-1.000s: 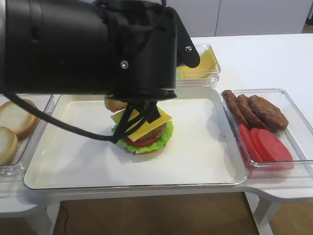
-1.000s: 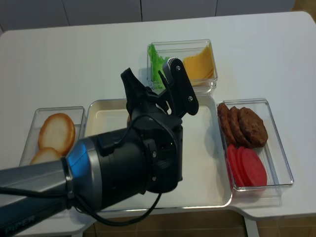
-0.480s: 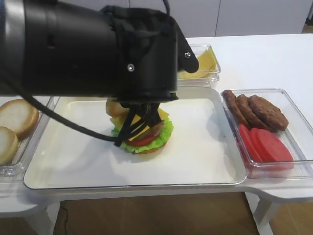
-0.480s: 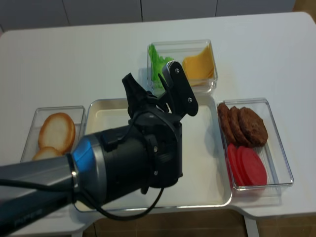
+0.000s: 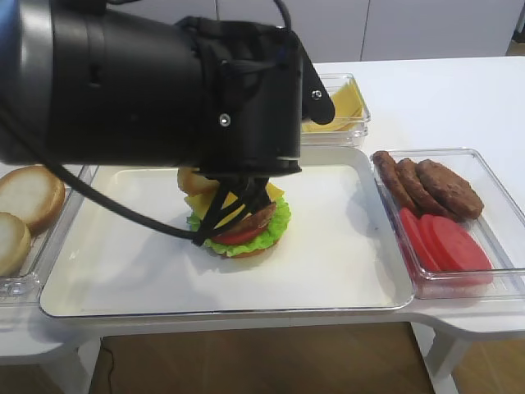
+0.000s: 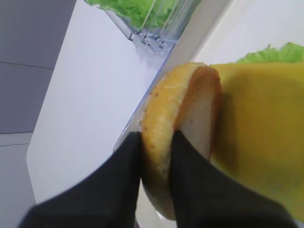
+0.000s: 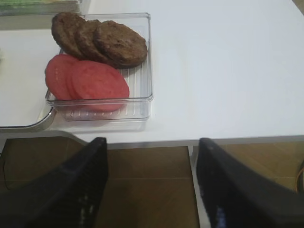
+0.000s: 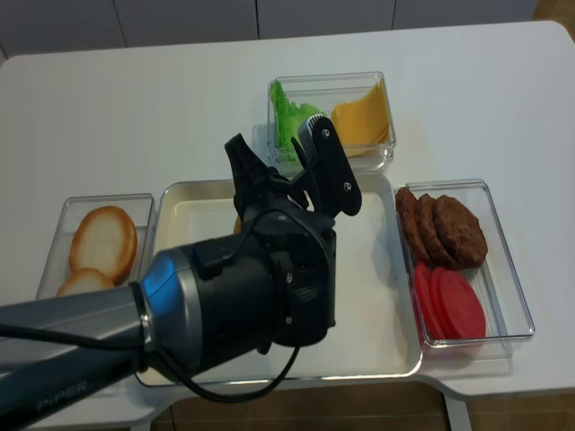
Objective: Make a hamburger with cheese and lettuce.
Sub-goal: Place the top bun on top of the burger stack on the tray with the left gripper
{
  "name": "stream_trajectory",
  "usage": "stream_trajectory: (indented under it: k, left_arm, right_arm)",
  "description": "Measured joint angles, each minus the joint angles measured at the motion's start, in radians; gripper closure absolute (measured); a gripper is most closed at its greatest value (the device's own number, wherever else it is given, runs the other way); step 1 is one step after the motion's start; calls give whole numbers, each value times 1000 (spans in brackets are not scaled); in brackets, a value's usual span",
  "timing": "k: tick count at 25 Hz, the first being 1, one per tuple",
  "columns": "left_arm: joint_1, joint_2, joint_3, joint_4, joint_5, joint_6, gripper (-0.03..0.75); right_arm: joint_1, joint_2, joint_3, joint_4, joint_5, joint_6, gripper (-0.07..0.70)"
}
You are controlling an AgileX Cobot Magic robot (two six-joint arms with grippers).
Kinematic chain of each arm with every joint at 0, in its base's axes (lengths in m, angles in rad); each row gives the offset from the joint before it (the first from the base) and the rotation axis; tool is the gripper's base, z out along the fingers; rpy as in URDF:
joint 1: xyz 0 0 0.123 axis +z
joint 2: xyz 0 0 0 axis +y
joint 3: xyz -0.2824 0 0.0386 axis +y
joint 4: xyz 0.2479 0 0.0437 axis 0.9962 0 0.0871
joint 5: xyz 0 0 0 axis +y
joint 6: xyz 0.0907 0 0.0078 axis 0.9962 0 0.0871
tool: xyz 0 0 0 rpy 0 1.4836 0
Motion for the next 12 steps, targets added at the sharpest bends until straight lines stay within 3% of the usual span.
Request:
stream_trajectory:
  k: [12]
  left_arm:
    - [-13,0,0,4,3,0,583]
  right_arm:
    - [0,0,0,0,0,0,185]
